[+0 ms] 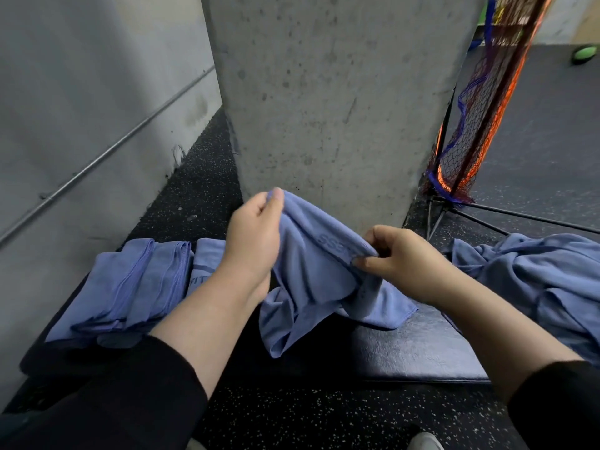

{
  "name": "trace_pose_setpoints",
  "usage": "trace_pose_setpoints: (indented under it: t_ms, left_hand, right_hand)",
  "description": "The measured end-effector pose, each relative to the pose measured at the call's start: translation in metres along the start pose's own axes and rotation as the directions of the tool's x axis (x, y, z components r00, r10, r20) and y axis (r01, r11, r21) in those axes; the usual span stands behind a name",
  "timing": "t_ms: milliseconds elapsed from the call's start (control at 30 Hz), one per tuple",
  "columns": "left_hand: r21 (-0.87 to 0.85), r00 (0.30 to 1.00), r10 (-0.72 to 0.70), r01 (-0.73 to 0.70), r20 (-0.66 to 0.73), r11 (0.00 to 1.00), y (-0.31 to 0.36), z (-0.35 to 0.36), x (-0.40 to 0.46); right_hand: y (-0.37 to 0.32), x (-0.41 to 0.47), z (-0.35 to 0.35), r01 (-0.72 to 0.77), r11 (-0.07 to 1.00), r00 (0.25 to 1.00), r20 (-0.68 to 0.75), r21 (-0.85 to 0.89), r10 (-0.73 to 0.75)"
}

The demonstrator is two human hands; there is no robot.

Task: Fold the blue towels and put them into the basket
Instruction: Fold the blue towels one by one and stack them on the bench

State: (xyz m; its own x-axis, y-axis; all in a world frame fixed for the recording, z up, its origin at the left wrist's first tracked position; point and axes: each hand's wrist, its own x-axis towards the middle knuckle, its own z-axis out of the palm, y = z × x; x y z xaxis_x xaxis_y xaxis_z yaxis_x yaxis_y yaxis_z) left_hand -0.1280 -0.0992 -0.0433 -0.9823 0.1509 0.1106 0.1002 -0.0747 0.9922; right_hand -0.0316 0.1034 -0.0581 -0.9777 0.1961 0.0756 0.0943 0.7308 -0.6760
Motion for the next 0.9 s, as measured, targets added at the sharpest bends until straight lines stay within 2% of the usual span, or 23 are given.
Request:
trace_pose_setpoints:
  t_ms: [133, 233, 300, 367, 400, 433, 467, 500, 533, 567, 600, 700, 733, 767, 800, 833, 867, 900]
  left_hand:
    - [0.008, 0.990, 0.089, -0.088, -0.110, 0.996, 0.016, -0.017, 0.005]
    - [0.013, 0.980, 0.108, -0.108, -0.168, 0.994, 0.022, -0.031, 0.007]
    - [0.016, 0.984, 0.085, -0.084, -0.155, 0.996, 0.023, -0.040, 0.007]
    - [0.055, 0.994, 0.056, -0.051, -0.094, 0.997, 0.021, -0.047, 0.003]
    - [0.082, 0.997, 0.041, -0.036, -0.065, 0.996, 0.018, -0.050, 0.000]
    - [0.106, 0.998, 0.023, -0.018, -0.050, 0.994, 0.016, -0.052, -0.003]
    - [0.113, 0.999, 0.005, 0.000, -0.043, 0.994, 0.015, -0.054, -0.006]
    - [0.102, 0.999, -0.010, 0.014, -0.038, 0.995, 0.015, -0.056, -0.009]
    - [0.076, 1.000, -0.013, 0.015, -0.023, 0.997, 0.017, -0.057, -0.012]
    - [0.040, 1.000, -0.005, 0.005, 0.004, 0.999, 0.022, -0.057, -0.018]
    - [-0.001, 0.999, 0.006, -0.006, 0.033, 1.000, 0.027, -0.057, -0.022]
    - [0.007, 0.991, 0.048, -0.049, 0.124, 0.999, 0.033, -0.059, -0.031]
    - [0.061, 0.989, 0.042, -0.051, 0.141, 0.997, 0.030, -0.060, -0.033]
    - [0.131, 0.987, 0.022, -0.044, 0.159, 0.990, 0.027, -0.061, -0.034]
    - [0.218, 0.985, -0.004, -0.034, 0.173, 0.975, 0.021, -0.062, -0.033]
    - [0.308, 0.982, -0.037, -0.022, 0.184, 0.951, 0.013, -0.062, -0.033]
    - [0.387, 0.979, -0.068, -0.013, 0.194, 0.922, 0.005, -0.063, -0.032]
    - [0.465, 0.972, -0.098, -0.013, 0.213, 0.885, -0.001, -0.063, -0.032]
  right_hand:
    - [0.011, -0.006, -0.015, -0.064, 0.998, 0.997, 0.040, -0.023, 0.065]
    - [0.018, -0.013, -0.035, -0.119, 0.989, 0.993, 0.003, -0.084, 0.120]
    - [0.023, -0.020, -0.047, -0.170, 0.973, 0.985, -0.055, -0.154, 0.163]
    - [0.025, -0.029, -0.054, -0.211, 0.965, 0.972, -0.138, -0.153, 0.191]
    - [0.025, -0.033, -0.056, -0.217, 0.974, 0.964, -0.172, -0.065, 0.203]
    - [0.023, -0.038, -0.058, -0.194, 0.974, 0.958, -0.192, 0.113, 0.213]
    - [0.018, -0.044, -0.060, -0.145, 0.928, 0.951, -0.211, 0.344, 0.227]
    - [0.013, -0.049, -0.064, -0.074, 0.810, 0.947, -0.214, 0.582, 0.240]
    - [0.005, -0.056, -0.068, -0.014, 0.666, 0.951, -0.196, 0.746, 0.240]
    - [-0.002, -0.064, -0.074, 0.030, 0.567, 0.956, -0.188, 0.823, 0.223]
    - [-0.007, -0.069, -0.077, 0.053, 0.534, 0.960, -0.190, 0.844, 0.204]
    - [-0.010, -0.082, -0.080, 0.058, 0.583, 0.975, -0.172, 0.810, 0.142]
    - [-0.006, -0.083, -0.079, 0.014, 0.650, 0.974, -0.157, 0.760, 0.162]
    - [-0.001, -0.083, -0.077, -0.048, 0.769, 0.973, -0.146, 0.638, 0.182]
    - [0.006, -0.081, -0.076, -0.117, 0.894, 0.972, -0.136, 0.432, 0.193]
    - [0.010, -0.079, -0.075, -0.185, 0.966, 0.971, -0.120, 0.179, 0.208]
    - [0.013, -0.076, -0.073, -0.243, 0.969, 0.966, -0.099, -0.047, 0.237]
    - [0.015, -0.074, -0.070, -0.280, 0.941, 0.960, -0.072, -0.188, 0.271]
